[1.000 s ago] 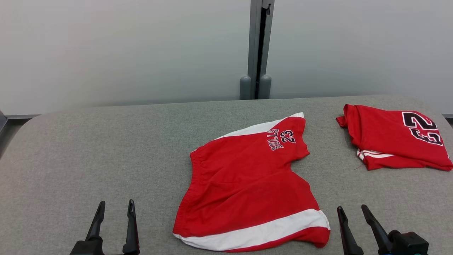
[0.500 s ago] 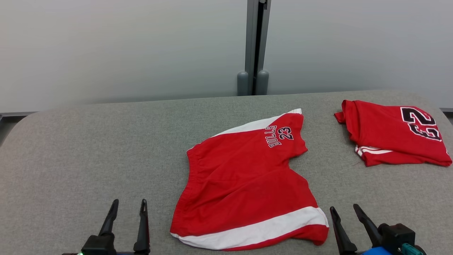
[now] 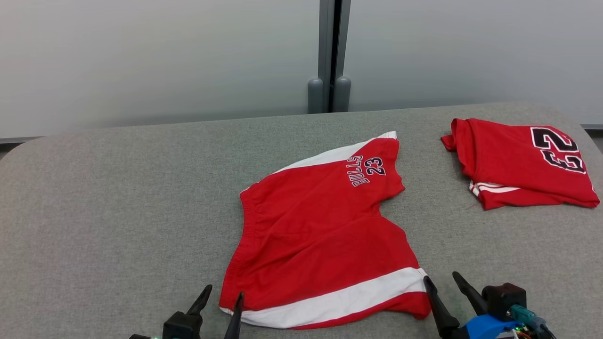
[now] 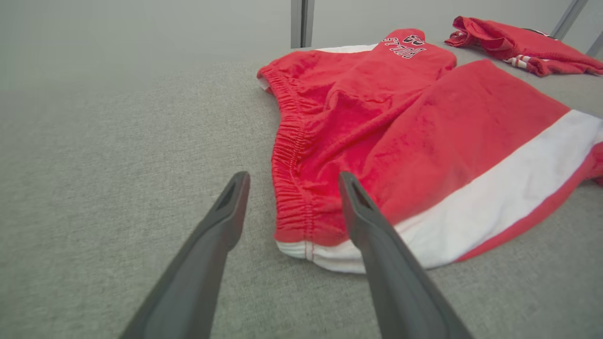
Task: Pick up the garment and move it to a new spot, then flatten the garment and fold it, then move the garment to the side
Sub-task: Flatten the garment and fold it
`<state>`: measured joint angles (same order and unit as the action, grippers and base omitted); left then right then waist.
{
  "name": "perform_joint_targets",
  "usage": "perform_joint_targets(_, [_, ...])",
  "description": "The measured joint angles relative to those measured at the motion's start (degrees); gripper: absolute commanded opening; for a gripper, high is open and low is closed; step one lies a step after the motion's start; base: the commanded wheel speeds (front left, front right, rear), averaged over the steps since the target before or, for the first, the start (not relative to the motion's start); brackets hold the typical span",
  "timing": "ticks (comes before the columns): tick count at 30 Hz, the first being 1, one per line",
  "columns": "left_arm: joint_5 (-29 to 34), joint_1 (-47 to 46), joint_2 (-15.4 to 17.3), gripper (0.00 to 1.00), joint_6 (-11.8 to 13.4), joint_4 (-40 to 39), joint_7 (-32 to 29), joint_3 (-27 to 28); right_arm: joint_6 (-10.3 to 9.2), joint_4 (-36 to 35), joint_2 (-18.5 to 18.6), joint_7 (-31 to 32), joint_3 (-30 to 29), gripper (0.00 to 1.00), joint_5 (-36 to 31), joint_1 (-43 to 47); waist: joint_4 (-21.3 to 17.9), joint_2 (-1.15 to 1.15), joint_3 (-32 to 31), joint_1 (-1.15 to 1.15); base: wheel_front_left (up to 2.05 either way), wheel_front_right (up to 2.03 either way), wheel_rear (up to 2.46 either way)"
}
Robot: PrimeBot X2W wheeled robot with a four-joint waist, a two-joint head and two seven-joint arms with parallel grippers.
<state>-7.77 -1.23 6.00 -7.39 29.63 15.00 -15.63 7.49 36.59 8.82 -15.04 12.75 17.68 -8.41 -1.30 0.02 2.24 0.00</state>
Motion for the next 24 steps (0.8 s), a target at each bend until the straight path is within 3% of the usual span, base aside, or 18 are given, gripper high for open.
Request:
perform_joint_targets(6, [-2.9, -1.9, 1.6, 1.00, 0.0, 4.8, 0.0, -4.6, 0.00, 4.8, -0.8, 0.0, 2.9, 1.00, 1.6, -1.8, 0.0, 0.00, 0.3, 0.00, 0.00, 0.00, 0.00])
perform_joint_targets(24, [-6.9, -6.6, 2.8, 1.00, 0.0, 12.8, 0.0, -10.5, 0.00, 10.5, -2.3, 0.0, 8.4, 1.00, 6.2, -5.4, -0.4, -0.01, 0.7, 0.00, 0.00, 0.00, 0.00])
